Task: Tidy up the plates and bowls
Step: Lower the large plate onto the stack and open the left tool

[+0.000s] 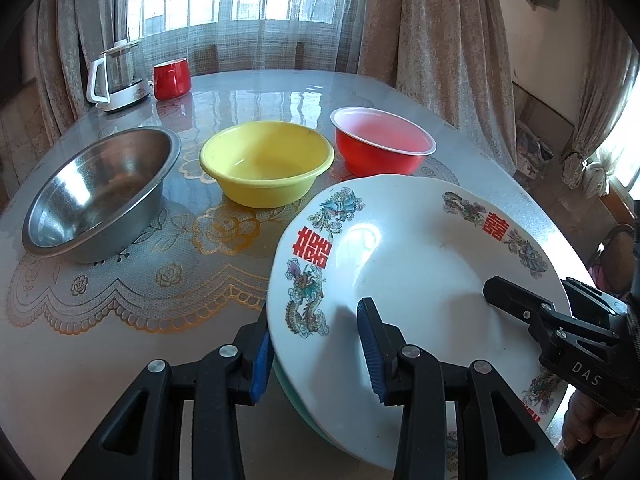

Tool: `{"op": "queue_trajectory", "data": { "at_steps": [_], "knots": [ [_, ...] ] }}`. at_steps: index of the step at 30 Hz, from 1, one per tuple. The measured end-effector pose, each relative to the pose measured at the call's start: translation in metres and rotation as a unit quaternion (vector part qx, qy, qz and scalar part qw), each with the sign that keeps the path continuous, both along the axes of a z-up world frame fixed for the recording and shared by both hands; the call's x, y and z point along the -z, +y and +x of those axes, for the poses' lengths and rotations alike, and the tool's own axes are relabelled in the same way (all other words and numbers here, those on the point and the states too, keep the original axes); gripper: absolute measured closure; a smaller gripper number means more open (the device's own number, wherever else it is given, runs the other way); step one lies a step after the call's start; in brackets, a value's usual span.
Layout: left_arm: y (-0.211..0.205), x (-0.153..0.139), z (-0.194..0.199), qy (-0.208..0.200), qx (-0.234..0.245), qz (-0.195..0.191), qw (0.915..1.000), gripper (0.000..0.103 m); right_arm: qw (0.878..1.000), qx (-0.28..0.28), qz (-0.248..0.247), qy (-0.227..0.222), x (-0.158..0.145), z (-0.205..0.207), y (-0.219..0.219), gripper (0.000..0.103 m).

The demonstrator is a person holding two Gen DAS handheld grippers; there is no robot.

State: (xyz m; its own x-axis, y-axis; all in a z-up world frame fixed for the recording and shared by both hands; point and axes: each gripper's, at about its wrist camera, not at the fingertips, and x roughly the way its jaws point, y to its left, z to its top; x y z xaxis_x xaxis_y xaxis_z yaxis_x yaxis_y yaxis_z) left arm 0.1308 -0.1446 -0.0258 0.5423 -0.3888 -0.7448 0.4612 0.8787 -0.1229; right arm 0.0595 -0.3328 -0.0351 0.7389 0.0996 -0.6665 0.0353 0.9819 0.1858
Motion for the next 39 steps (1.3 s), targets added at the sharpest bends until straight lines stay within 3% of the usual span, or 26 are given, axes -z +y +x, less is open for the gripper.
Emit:
{"op": "queue_trajectory", "data": {
  "at_steps": [6,16,20,25,30,39],
  "knots": [
    [0.001,-0.001,-0.003,-0.001,-0.004,0.001,1.0,0.063,0.999,0.023,0.046,0.002,-0.001,-0.009,-0.015,0.066],
    [0.008,-0.003,-0.011,0.0,-0.009,-0.02,0.9998,0.063,0.996,0.052,0.069,-0.03,-0.006,-0.032,-0.023,0.066],
    [0.012,-0.011,-0.015,-0.012,-0.015,-0.029,0.9994,0.063,0.997,0.042,0.063,-0.033,-0.003,-0.028,-0.015,0.079],
    [0.008,-0.008,-0.015,-0.008,-0.007,-0.012,0.9999,0.063,0.995,0.049,0.086,-0.023,0.001,-0.025,-0.017,0.079],
    [0.005,-0.003,-0.019,-0.008,-0.005,-0.008,0.9999,0.063,0.996,0.048,0.073,-0.023,0.0,-0.028,-0.015,0.079],
    [0.013,-0.011,-0.024,-0.028,-0.023,-0.001,0.9994,0.061,0.994,0.064,0.086,-0.01,0.001,-0.03,-0.018,0.067]
  ]
}}
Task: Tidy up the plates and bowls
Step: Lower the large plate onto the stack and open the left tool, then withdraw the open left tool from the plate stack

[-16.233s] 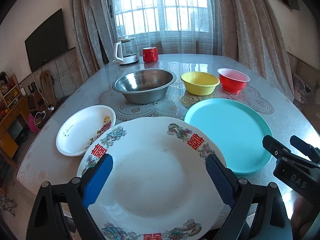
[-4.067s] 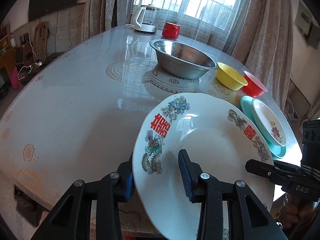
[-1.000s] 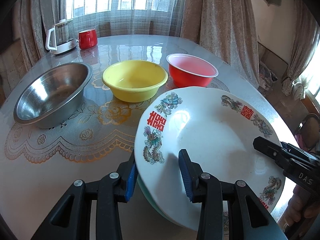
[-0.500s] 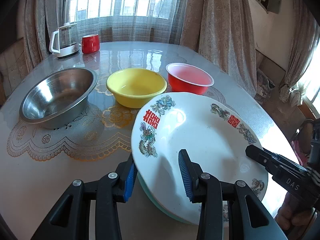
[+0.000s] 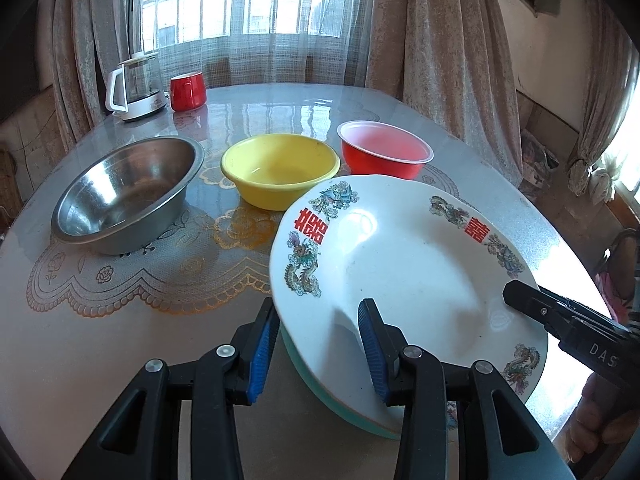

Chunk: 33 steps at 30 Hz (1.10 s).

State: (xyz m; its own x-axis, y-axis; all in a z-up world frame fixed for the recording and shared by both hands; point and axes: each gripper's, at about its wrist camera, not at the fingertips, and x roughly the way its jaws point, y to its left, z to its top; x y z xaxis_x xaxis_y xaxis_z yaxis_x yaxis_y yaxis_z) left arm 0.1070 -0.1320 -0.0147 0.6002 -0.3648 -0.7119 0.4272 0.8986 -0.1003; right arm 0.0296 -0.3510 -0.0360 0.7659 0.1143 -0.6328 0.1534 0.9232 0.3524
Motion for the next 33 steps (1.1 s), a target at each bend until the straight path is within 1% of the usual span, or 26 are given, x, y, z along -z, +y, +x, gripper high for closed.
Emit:
{"op": "queue_trajectory", "data": {
  "at_steps": [2,4,8,13,15,17,19,22,25,28,33],
  "knots": [
    [0.003,-0.004,-0.002,-0.005,-0.005,-0.002,1.0,0.06,1.0,0.001,0.002,0.002,0.0,0.0,0.0,0.066],
    [0.007,-0.006,-0.003,-0.009,-0.012,0.001,0.9999,0.056,1.0,0.001,0.003,0.004,0.0,-0.001,0.0,0.065],
    [0.016,-0.01,-0.005,0.0,-0.021,-0.007,0.9997,0.054,1.0,0.002,0.007,0.01,0.0,-0.003,0.001,0.062],
    [0.027,-0.014,-0.013,-0.005,-0.029,-0.01,0.9995,0.048,1.0,0.006,0.006,0.015,-0.003,-0.006,0.002,0.06],
    [0.032,-0.015,-0.014,-0.005,-0.034,-0.011,0.9994,0.047,1.0,0.012,0.006,0.015,-0.005,-0.007,0.002,0.056],
    [0.038,-0.016,-0.016,-0.007,-0.038,-0.012,0.9992,0.044,1.0,0.019,0.004,0.01,-0.008,-0.009,0.001,0.052],
    [0.043,-0.017,-0.018,-0.008,-0.041,-0.016,0.999,0.042,1.0,0.027,0.0,0.006,-0.011,-0.011,0.001,0.05],
    [0.051,-0.017,-0.02,-0.008,-0.05,-0.015,0.9986,0.042,0.999,0.038,-0.003,0.003,-0.015,-0.013,0.0,0.049],
    [0.06,-0.019,-0.022,-0.007,-0.055,-0.024,0.9982,0.042,0.999,0.042,-0.003,0.002,-0.018,-0.013,0.0,0.048],
    [0.069,-0.015,-0.023,-0.008,-0.065,-0.021,0.9976,0.038,0.999,0.044,-0.002,0.003,-0.019,-0.012,0.001,0.048],
    [0.091,0.003,-0.022,0.02,-0.095,-0.017,0.9952,0.037,0.999,0.039,-0.005,0.004,-0.022,-0.012,0.006,0.048]
  ]
}}
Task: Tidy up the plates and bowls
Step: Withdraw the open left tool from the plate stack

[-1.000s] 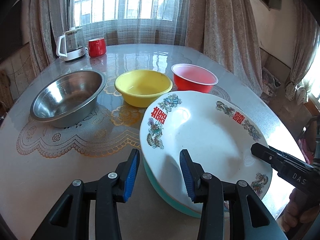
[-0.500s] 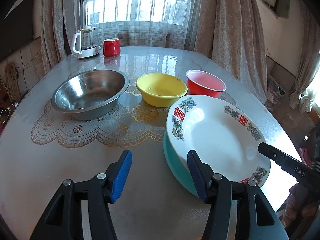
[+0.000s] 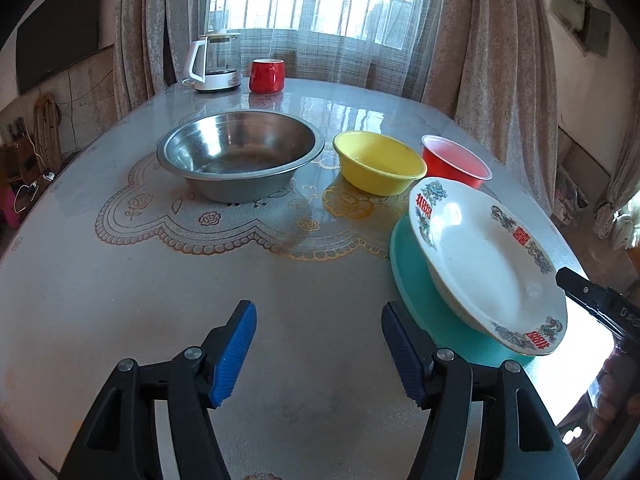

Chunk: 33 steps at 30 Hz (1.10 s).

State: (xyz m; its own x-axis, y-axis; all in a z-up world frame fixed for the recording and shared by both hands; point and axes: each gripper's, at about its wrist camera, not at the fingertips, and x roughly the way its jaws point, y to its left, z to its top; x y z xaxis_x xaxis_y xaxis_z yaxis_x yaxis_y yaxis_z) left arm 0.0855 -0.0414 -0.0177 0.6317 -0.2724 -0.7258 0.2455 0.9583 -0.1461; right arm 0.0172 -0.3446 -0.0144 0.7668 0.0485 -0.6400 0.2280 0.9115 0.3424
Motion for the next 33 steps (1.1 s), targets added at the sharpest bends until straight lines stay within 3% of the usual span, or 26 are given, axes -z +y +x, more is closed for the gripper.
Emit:
{"op": "queue_trajectory", "data": {
  "at_steps": [4,8,12,18,22,33],
  "knots": [
    [0.019,0.013,0.001,0.016,-0.024,0.003,0.9996,0.035,1.0,-0.011,-0.011,-0.006,-0.007,0.002,0.008,0.048],
    [0.036,0.023,0.002,0.017,-0.066,0.038,0.997,0.031,0.999,-0.03,-0.025,-0.012,-0.014,0.005,0.022,0.048],
    [0.052,0.031,0.005,0.028,-0.093,0.049,0.994,0.027,0.998,-0.054,-0.044,-0.012,-0.018,0.01,0.039,0.046],
    [0.058,0.035,0.005,0.029,-0.096,0.056,0.9934,0.017,0.994,-0.091,-0.062,-0.017,-0.02,0.013,0.065,0.045],
    [0.051,0.04,0.008,0.035,-0.08,0.076,0.9933,0.001,0.99,-0.112,-0.081,-0.021,-0.02,0.01,0.079,0.045],
    [0.051,0.041,0.009,0.039,-0.082,0.076,0.993,0.0,0.99,-0.116,-0.072,-0.028,-0.022,0.004,0.083,0.045]
  ]
}}
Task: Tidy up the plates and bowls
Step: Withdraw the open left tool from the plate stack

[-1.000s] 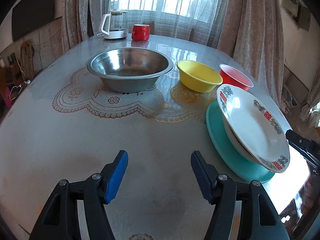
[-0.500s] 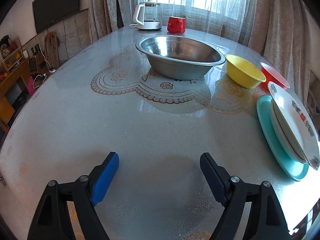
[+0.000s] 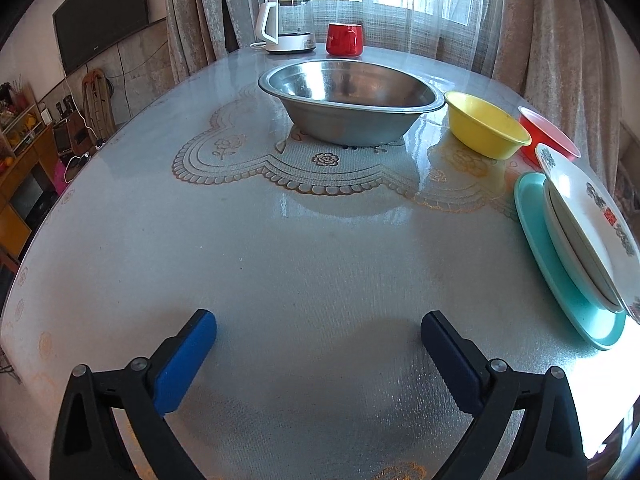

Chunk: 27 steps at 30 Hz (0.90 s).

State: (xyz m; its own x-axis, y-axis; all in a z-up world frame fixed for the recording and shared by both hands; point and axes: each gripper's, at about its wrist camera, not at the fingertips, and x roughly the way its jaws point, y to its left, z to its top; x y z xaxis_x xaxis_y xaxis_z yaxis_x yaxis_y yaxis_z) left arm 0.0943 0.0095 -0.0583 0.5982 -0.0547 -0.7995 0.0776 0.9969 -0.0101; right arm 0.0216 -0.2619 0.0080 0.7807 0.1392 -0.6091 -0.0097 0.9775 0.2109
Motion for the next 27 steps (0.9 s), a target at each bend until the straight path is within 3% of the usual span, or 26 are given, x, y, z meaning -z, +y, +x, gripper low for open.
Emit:
{"op": "queue_trajectory", "data": {
  "at_steps": [27],
  "knots": [
    [0.001,0.004,-0.004,-0.026,-0.001,-0.004,0.9997,0.0,1.0,-0.017,0.001,-0.021,-0.009,-0.028,0.015,0.044]
  ]
}}
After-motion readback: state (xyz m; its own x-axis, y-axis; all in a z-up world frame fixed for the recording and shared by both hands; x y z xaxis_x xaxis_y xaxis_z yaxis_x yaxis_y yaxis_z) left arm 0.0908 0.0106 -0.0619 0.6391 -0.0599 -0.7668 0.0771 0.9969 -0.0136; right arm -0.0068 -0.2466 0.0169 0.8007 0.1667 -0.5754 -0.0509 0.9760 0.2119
